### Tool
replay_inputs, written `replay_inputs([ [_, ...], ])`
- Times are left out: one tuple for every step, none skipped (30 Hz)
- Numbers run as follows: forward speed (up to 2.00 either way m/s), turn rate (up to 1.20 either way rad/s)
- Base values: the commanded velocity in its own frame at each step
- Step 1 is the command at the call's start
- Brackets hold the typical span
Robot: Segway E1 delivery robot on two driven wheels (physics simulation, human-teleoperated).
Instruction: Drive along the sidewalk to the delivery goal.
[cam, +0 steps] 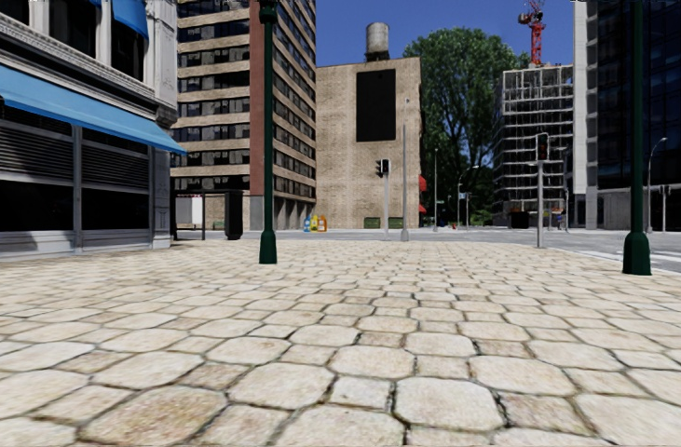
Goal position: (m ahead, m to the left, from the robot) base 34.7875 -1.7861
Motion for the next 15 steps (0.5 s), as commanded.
replay_inputs([
  [2.0, 0.48],
  [2.0, 0.48],
  [2.0, 0.48],
  [2.0, 0.48],
  [2.0, 0.48],
  [2.0, 0.48],
  [2.0, 0.48],
  [2.0, 0.48],
  [2.0, 0.48],
  [2.0, 0.48],
  [2.0, 0.48],
  [2.0, 0.48],
  [2.0, 0.48],
  [2.0, 0.48],
  [2.0, 0.48],
])
